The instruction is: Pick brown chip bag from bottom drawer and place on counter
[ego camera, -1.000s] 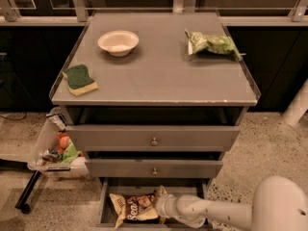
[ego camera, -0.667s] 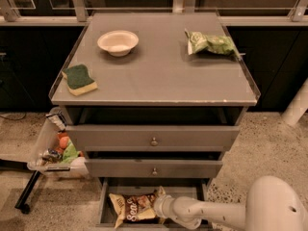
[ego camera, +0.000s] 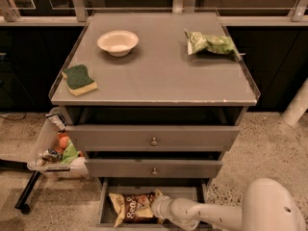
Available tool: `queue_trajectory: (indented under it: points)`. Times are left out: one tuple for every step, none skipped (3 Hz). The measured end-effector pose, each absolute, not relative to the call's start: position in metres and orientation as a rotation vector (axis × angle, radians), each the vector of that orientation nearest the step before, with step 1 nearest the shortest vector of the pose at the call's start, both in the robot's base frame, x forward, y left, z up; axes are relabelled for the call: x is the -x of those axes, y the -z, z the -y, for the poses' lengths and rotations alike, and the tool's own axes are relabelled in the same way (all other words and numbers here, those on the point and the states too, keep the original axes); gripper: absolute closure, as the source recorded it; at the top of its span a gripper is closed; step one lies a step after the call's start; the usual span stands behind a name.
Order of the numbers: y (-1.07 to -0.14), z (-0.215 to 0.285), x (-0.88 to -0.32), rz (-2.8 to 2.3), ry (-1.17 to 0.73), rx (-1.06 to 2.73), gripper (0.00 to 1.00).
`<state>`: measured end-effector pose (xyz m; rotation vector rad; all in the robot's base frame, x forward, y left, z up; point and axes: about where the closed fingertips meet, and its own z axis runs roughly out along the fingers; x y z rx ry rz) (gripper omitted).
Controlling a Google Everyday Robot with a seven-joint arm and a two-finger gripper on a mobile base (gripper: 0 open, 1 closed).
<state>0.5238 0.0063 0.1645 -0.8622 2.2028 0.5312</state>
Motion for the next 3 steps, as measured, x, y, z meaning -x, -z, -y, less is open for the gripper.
queue_trajectory:
  points:
    - [-0.1645, -0.0063, -0.5238, -2.203, -0.531, 0.862, 0.43]
    - [-0.1645, -0.0064, -0.5237, -2.203, -0.531, 0.862, 0.66]
    - [-0.1645, -0.0064, -0.5237, -2.203, -0.531, 0.862, 0.89]
